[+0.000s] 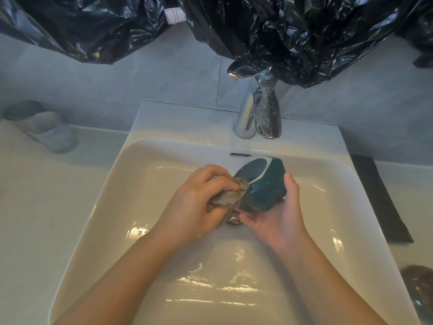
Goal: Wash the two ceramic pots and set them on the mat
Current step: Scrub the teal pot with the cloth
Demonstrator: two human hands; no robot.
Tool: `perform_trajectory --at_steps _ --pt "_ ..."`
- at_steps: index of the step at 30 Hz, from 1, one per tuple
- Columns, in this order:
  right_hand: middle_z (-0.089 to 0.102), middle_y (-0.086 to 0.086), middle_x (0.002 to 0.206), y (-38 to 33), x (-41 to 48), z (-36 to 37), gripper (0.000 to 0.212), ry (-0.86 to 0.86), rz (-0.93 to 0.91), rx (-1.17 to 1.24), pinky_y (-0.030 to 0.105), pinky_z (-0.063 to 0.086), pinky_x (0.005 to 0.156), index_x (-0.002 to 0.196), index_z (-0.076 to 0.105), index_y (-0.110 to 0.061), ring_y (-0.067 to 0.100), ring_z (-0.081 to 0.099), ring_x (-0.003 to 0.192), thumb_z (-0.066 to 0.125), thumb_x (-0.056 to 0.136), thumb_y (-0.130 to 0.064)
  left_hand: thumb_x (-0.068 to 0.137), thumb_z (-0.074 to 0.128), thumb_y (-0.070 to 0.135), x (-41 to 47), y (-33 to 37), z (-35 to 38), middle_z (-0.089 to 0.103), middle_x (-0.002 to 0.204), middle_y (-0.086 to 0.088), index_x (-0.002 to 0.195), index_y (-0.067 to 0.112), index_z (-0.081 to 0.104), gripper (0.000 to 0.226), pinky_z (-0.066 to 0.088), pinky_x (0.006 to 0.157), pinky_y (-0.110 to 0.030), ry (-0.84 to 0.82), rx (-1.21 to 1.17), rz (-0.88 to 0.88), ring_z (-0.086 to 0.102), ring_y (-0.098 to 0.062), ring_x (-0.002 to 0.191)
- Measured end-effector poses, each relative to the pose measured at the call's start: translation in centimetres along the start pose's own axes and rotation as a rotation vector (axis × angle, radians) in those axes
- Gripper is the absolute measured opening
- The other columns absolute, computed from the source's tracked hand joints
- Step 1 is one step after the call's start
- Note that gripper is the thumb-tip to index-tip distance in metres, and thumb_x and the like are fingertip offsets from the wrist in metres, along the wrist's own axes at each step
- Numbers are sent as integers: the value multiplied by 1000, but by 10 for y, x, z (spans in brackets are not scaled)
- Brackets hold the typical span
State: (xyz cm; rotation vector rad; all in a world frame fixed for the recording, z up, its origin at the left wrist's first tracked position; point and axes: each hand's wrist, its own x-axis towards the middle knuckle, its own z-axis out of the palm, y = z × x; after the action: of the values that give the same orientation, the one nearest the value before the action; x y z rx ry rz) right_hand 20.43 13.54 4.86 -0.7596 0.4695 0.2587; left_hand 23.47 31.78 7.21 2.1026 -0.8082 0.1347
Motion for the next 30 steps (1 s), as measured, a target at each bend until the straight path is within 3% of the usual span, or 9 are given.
perform_trajectory --at_steps 3,6,11,16,19,22,25,30 --pt "67 18 112 -1 0 -1 82 16 66 86 31 54 57 134 57 -12 34 65 83 45 82 -73 79 58 28 1 -7 -2 59 109 2 101 16 70 27 49 78 -30 24 73 -12 58 -14 97" --pt "68 17 110 -3 2 -1 86 1 73 68 24 44 49 132 60 -12 31 64 70 39 81 -77 79 64 19 2 -11 -7 58 107 1 101 15 70 23 48 81 -22 151 -7 -80 57 -6 97" --pt "66 16 109 1 2 3 76 -65 30 171 34 47 71 119 67 -9 30 64 82 48 80 -72 81 62 21 2 4 2 58 111 -2 104 11 70 26 47 86 -23 133 -49 33 58 -13 103" --pt "62 17 98 -1 -3 2 78 -181 69 100 27 40 52 114 67 -8 26 52 66 36 84 -74 79 64 5 3 -10 4 57 110 -3 105 10 69 27 49 86 -29 170 -64 -32 58 -14 103" --pt "61 16 95 -4 -8 3 76 -254 94 94 21 38 39 107 69 -10 25 51 58 30 85 -72 80 63 10 3 -18 0 58 109 -2 104 10 69 25 49 85 -27 159 -34 -64 57 -10 101" --pt "53 20 103 0 -7 2 79 -405 115 113 23 37 43 117 60 -9 27 52 59 20 90 -71 82 57 26 5 -22 -3 58 106 2 101 15 67 24 49 84 -26 156 -32 -103 55 -4 97" --pt "58 17 99 4 -6 1 80 -468 120 71 25 35 44 118 59 -8 28 54 61 12 92 -68 85 59 23 5 -18 -9 60 105 7 104 23 64 20 48 84 -18 272 -142 -181 57 -1 99" --pt "54 17 99 7 -4 -3 81 -498 146 63 23 37 42 116 61 -9 26 53 63 19 88 -73 85 59 21 5 -14 -6 61 106 -4 107 10 66 25 47 88 -23 240 -162 -42 58 -8 102"
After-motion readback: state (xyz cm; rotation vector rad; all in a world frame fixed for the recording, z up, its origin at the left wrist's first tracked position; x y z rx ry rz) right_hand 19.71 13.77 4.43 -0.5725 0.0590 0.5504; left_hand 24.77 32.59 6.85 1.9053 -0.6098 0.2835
